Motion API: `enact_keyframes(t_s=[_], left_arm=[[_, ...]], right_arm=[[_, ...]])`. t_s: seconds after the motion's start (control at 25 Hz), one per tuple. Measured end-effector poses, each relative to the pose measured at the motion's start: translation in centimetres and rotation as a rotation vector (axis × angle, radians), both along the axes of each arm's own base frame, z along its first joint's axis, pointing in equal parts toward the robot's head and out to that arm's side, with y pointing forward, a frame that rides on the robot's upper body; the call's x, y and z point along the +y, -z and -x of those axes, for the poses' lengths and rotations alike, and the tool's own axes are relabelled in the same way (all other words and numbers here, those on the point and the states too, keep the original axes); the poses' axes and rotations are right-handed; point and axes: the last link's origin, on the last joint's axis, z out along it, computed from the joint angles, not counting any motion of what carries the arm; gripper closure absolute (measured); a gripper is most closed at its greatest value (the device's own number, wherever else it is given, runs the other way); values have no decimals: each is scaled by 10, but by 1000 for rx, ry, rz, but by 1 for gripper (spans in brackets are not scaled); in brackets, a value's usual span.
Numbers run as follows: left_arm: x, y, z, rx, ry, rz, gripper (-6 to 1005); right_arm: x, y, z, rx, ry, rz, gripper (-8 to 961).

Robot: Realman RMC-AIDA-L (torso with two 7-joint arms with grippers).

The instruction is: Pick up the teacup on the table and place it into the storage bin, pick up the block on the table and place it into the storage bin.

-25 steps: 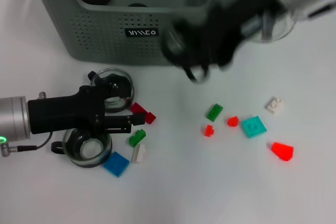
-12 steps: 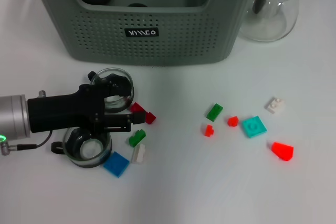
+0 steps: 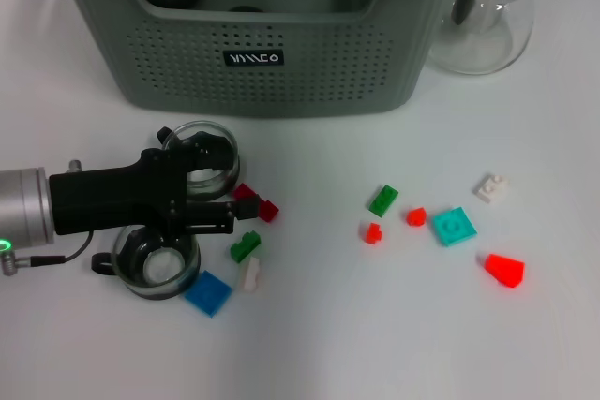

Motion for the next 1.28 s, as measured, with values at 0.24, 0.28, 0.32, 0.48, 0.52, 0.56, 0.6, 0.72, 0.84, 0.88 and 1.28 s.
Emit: enact_keyframes(t_s=[0.24,0.28,0.32,0.48,0.52,0.56,0.6,0.72,0.84,0.88,1.28], left_arm=[[2,1,-1,3,-1,-2,122],[2,1,-1,4,-2,-3,122],[2,1,-1,4,-3,-3,122],[2,1,0,4,-4,-3,122],[2,1,0,4,-4,-3,122],[2,1,0,4,-4,-3,122],[2,1,0,4,-5,-3,121],[2,1,0,4,-7,-3,121],[1,2,0,3,-7,-2,121],[1,2,0,3,-7,-2,121],[2,2,0,2,-6,-2,121]], right_arm=[[2,18,-13,-111,-16,-54,900],[2,18,-13,-111,-16,-54,900],[3,18,-14,-113,-14,-56,900],[3,19,-20,-117,-3,-59,900],[3,20,-22,-118,0,-60,900],[3,20,-25,-120,4,-61,900],[3,21,-27,-122,7,-61,900],[3,24,-33,-130,14,-60,900],[2,24,-36,-135,18,-59,901],[3,24,-37,-136,20,-60,901],[4,20,-46,-140,43,-69,900]])
